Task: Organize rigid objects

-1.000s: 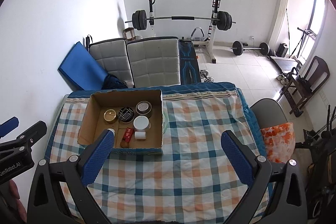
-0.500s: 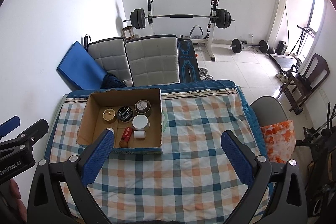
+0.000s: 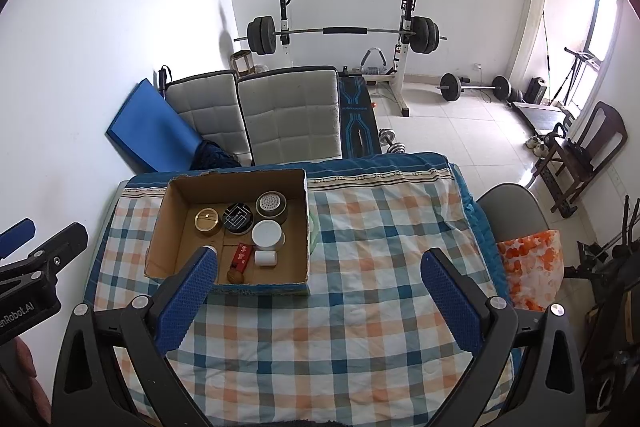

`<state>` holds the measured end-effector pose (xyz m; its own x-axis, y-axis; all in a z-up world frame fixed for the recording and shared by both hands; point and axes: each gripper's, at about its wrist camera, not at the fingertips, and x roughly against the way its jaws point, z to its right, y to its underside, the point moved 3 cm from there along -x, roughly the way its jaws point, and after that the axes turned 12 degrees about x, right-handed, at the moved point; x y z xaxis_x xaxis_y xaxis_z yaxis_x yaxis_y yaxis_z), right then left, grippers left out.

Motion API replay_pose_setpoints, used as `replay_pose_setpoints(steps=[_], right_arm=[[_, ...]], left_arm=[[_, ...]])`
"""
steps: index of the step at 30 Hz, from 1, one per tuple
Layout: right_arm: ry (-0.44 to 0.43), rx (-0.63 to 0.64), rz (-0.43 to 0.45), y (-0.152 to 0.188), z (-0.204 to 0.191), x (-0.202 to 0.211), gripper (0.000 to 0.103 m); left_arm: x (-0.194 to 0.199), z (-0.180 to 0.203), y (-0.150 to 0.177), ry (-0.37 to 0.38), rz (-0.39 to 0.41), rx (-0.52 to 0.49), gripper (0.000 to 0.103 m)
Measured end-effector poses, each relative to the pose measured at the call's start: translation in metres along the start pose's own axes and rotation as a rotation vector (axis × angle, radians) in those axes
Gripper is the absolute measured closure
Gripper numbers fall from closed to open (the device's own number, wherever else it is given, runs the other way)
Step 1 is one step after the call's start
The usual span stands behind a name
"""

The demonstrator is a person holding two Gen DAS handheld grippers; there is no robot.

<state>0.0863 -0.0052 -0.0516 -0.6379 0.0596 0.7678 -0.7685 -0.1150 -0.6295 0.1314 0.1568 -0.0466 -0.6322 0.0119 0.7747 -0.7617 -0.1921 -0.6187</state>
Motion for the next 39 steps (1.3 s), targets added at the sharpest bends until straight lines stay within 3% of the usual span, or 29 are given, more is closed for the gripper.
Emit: replay_pose_setpoints(steps=[39], right_arm=[[0.028, -0.014, 0.001, -0.0030, 0.0045, -0.0029, 0.000]], left_arm=[[0.0047, -0.0058, -0.0024, -0.008, 0.031, 0.006, 0.000]])
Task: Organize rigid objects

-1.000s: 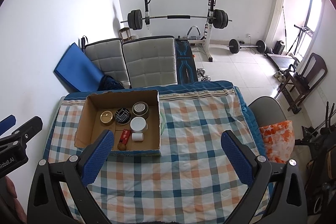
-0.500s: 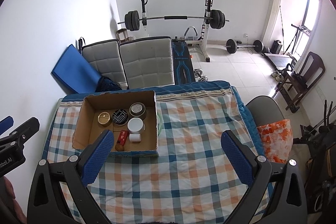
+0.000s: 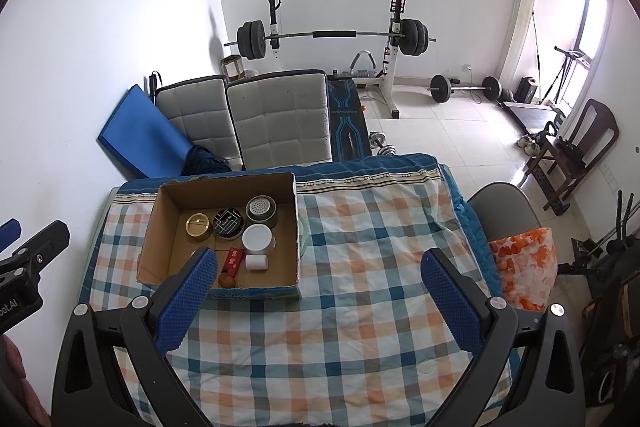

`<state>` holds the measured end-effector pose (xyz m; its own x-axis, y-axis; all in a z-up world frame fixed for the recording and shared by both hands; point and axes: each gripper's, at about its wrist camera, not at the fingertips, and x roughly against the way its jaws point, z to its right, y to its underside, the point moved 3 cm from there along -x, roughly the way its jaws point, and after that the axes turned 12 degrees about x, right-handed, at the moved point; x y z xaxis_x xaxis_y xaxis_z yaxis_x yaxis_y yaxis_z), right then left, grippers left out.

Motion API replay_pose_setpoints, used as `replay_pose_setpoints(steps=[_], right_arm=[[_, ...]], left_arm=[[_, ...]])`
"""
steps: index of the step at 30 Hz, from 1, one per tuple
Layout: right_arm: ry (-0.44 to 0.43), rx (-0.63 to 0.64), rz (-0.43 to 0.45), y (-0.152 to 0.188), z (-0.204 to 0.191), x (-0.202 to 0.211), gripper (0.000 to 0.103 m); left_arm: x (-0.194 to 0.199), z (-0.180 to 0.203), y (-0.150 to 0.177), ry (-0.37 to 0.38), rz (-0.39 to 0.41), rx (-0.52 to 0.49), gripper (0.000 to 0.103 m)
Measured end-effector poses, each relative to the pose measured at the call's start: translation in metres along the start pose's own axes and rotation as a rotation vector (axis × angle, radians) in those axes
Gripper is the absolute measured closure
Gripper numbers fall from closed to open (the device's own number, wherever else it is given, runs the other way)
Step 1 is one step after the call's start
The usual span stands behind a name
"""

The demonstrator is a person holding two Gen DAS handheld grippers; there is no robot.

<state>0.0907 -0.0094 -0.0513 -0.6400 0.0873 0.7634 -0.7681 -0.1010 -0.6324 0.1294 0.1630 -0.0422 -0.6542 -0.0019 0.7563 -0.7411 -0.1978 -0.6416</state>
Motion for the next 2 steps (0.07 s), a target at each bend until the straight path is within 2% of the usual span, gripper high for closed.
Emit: replay_pose_setpoints(steps=[2], right_arm=[[0.002, 0.000, 0.000, 0.0003, 0.0008, 0.0003, 0.000]], left_arm=[[0.0003, 0.0000, -0.0003, 0.000, 0.003, -0.005, 0.000]])
